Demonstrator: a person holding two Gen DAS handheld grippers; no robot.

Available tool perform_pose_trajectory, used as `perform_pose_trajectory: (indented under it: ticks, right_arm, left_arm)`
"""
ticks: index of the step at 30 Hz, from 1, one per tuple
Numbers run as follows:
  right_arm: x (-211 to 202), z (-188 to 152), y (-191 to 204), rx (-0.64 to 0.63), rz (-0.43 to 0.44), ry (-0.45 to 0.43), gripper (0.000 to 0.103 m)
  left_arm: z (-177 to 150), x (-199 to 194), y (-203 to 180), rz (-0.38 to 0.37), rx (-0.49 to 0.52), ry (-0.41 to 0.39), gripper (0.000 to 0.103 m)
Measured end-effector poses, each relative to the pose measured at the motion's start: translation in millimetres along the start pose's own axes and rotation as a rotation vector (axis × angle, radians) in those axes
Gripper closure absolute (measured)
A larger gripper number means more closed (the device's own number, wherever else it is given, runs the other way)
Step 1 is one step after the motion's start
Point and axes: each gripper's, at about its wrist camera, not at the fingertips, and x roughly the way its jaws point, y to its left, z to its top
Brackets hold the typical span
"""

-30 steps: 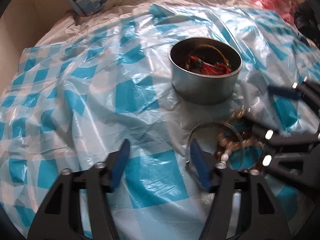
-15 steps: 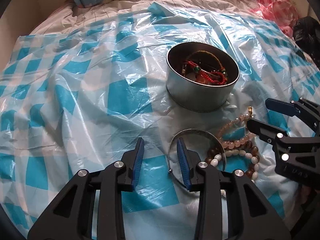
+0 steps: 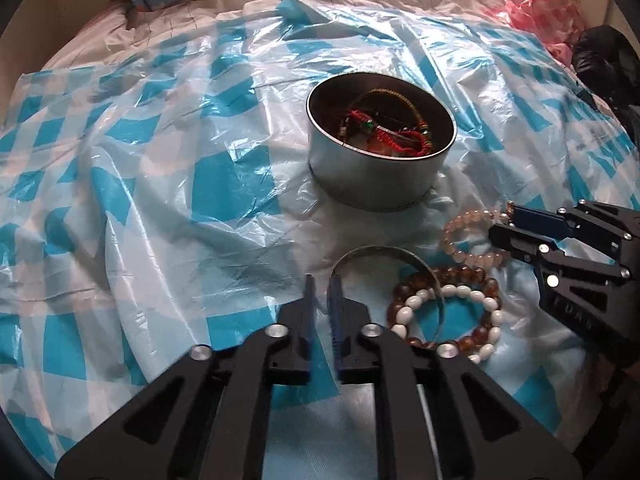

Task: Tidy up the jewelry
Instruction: 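Grasp a pearl-and-brown beaded strand with the right gripper while the left gripper lifts the hoop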

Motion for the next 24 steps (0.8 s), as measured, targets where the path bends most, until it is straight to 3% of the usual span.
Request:
perform_pose_trajectory:
  ticks: [3, 4, 5, 7, 12, 16, 24]
  right_arm:
    - [2, -1, 3, -0.021, -0.010, 0.007, 0.077]
    - [2, -1, 2, -0.016, 0.001, 0.008, 0.079]
    - [1, -1, 0, -0.006, 0.016, 0.006, 0.087]
    - [-4, -1, -4, 0.026, 0.067, -0.006, 0.095]
    - [-19, -3, -20, 0.142, 0.216, -0.044, 0.095]
    - [-32, -1, -25, 0.187, 0.295, -0.092, 0.095]
    - [-17, -4, -14, 0.104, 0.120, -0.034, 0.091]
  left_arm:
    - [0, 6, -4, 0.021, 0.015, 0.004, 0.084]
    - [0, 6, -7, 0.020, 0.034, 0.008, 0.095]
    - [0, 6, -9, 0.002, 0.035, 0.013, 0.101]
    - [1, -4, -8, -0.071, 0.014, -0.003, 0.101]
    - [2, -25, 4, -0.168, -0.035, -0.061, 0.101]
    - [1, -28, 11, -0.196, -0.068, -0.060, 0.101]
    - [-1, -7, 8, -0.038, -0.025, -0.004, 0.099]
